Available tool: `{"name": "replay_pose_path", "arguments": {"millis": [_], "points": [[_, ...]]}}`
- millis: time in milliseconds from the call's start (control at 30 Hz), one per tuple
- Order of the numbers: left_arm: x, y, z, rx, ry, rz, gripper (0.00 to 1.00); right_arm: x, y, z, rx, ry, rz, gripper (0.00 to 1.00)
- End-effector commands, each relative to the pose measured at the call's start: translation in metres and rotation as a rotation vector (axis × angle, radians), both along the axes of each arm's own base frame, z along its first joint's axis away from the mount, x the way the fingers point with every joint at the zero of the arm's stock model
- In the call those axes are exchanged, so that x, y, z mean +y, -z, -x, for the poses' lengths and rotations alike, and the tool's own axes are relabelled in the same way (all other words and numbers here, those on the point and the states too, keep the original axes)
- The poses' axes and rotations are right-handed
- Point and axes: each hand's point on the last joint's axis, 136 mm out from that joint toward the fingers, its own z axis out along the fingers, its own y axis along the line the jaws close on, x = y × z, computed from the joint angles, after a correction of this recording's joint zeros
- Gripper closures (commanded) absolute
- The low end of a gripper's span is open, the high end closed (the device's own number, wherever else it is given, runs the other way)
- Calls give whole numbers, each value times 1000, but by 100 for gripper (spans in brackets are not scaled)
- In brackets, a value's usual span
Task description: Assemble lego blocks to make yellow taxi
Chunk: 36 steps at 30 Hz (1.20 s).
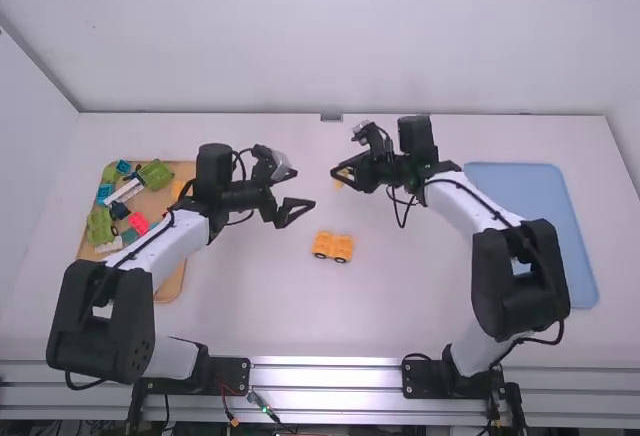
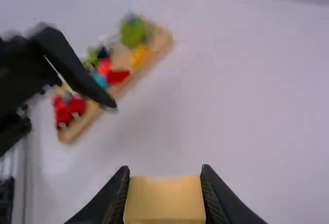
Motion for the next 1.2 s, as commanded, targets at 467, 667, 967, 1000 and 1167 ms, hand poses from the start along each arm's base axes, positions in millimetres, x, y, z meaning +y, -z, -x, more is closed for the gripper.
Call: {"name": "replay_pose_path", "arguments": {"millis": [467,667,967,1000,1167], "points": [[28,-16,-36,-81,-152,-209,1,-79,50,81,-74,-344,971,84],[28,-13,-34,-80,-140,-223,1,-88,85,111,-40,-486,1008,80],[28,-10,-31,-63,-135,-228,1,-98,122,118,-4,-438,925,80],[28,-10,-31,-61,-135,-228,1,-99,124,117,-1,-432,917,80],[28,-9,-30,-56,-135,-229,2,-99,128,114,8,-409,881,82]]}}
